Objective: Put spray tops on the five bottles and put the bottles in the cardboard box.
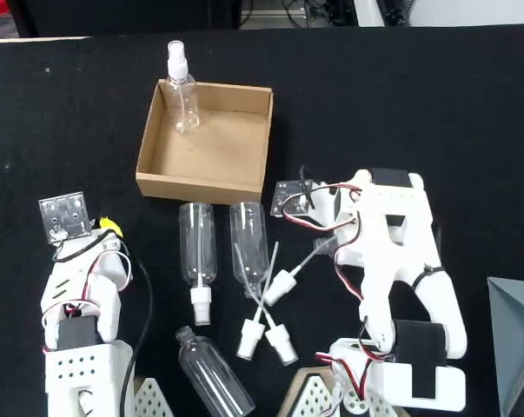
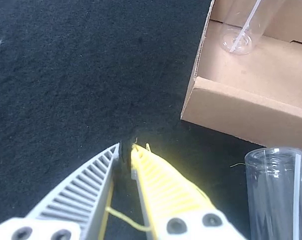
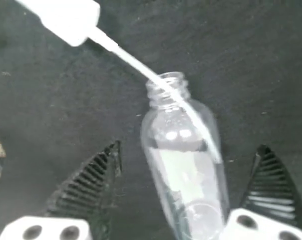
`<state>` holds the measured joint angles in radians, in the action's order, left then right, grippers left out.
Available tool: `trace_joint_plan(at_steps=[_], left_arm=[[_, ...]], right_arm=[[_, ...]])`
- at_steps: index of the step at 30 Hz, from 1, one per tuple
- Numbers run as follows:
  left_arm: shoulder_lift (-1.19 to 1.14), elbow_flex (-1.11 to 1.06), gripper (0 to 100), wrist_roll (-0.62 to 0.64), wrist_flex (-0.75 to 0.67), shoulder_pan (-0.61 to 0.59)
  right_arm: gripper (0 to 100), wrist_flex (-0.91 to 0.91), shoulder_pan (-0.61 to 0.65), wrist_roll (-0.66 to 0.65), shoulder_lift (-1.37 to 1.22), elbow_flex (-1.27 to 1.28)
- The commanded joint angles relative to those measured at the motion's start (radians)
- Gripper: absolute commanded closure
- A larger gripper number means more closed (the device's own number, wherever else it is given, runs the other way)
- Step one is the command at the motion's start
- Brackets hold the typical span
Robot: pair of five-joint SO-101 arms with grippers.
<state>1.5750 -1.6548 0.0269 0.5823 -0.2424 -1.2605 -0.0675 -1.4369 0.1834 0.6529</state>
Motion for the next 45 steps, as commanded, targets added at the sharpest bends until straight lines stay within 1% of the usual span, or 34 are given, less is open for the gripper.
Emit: trace_joint_plan(at_steps=[1,6,13,14,19,24,30,37,40,45], left_arm=[[0.014,0.019,97,-0.012,-0.025,-0.007],[0.014,0.019,97,-0.012,-0.025,-0.005],[0.014,0.019,97,-0.012,-0.025,-0.005],[0.014,0.019,97,-0.012,-0.025,-0.005],[0.014,0.019,97,-0.012,-0.025,-0.005],[0.014,0.019,97,-0.012,-0.025,-0.005],[0.014,0.019,97,-0.012,-0.025,-0.005],[0.014,0.019,97,-0.012,-0.025,-0.005],[0.014,0.019,97,-0.012,-0.025,-0.005],[0.014,0.019,97,-0.012,-0.025,-0.005]], right_arm=[[64.9,0.095,0.015,-0.018,0.056,0.030],[64.9,0.164,0.014,-0.018,0.056,0.073],[65.5,0.169,0.003,-0.018,0.056,0.074],[67.1,0.169,0.002,-0.018,0.056,0.074],[83.0,0.169,0.002,-0.018,0.056,0.076],[87.2,0.161,0.002,-0.008,0.061,0.076],[92.9,0.161,0.006,0.129,0.065,0.051],[93.5,0.160,0.003,0.275,0.065,0.018],[93.5,0.118,0.011,0.336,0.065,-0.018],[93.5,0.008,0.012,0.396,0.065,-0.102]])
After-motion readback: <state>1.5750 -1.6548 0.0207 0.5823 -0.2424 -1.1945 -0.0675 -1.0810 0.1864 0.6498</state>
